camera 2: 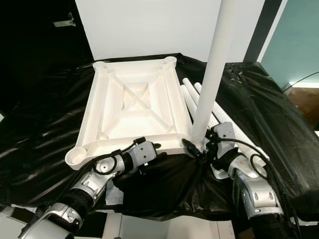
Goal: Building children table
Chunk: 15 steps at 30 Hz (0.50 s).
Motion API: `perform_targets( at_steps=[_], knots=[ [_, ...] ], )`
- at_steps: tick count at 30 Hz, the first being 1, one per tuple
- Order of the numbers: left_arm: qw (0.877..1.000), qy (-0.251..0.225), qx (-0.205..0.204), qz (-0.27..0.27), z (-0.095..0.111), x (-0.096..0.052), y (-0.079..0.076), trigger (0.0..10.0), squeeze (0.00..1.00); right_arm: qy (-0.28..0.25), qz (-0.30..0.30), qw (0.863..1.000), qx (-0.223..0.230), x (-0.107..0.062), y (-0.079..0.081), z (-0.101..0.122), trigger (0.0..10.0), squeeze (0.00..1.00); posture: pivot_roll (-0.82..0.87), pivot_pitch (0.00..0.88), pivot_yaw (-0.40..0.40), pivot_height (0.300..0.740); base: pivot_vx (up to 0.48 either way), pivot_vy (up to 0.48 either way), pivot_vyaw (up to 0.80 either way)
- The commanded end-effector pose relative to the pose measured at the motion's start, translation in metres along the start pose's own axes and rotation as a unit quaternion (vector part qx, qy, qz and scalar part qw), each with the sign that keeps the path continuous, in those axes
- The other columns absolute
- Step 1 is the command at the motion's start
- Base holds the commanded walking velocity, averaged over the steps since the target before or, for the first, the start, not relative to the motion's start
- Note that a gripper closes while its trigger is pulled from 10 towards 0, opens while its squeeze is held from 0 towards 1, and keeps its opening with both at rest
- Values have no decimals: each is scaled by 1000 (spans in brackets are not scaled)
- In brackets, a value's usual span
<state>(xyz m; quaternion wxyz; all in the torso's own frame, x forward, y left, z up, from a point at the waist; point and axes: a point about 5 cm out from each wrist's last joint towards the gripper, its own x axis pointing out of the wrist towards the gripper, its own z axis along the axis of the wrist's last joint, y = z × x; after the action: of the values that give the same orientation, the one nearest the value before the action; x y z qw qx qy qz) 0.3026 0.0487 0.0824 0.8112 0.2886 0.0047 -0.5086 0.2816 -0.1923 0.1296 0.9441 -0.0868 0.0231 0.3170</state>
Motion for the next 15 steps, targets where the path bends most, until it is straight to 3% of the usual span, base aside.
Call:
perform_targets(
  at_steps=[1,12,13,15],
  knots=[
    [996,72,-37,-25,-31,-4,-24,10000,0,5,63,998,14,7,15,-4,0,0,-44,29,-12,740,0,0,0],
    [996,74,-40,-23,-32,-6,-25,10000,0,24,118,992,21,2,10,-5,0,0,-38,32,-14,740,0,0,0],
    [996,74,-40,-23,-32,-6,-25,10000,0,24,118,992,21,2,10,-5,0,0,-38,32,-14,740,0,0,0],
    [996,73,-40,-24,-32,-5,-26,10000,0,1,63,996,66,5,22,-9,0,0,-37,31,-18,740,0,0,0]
  ],
)
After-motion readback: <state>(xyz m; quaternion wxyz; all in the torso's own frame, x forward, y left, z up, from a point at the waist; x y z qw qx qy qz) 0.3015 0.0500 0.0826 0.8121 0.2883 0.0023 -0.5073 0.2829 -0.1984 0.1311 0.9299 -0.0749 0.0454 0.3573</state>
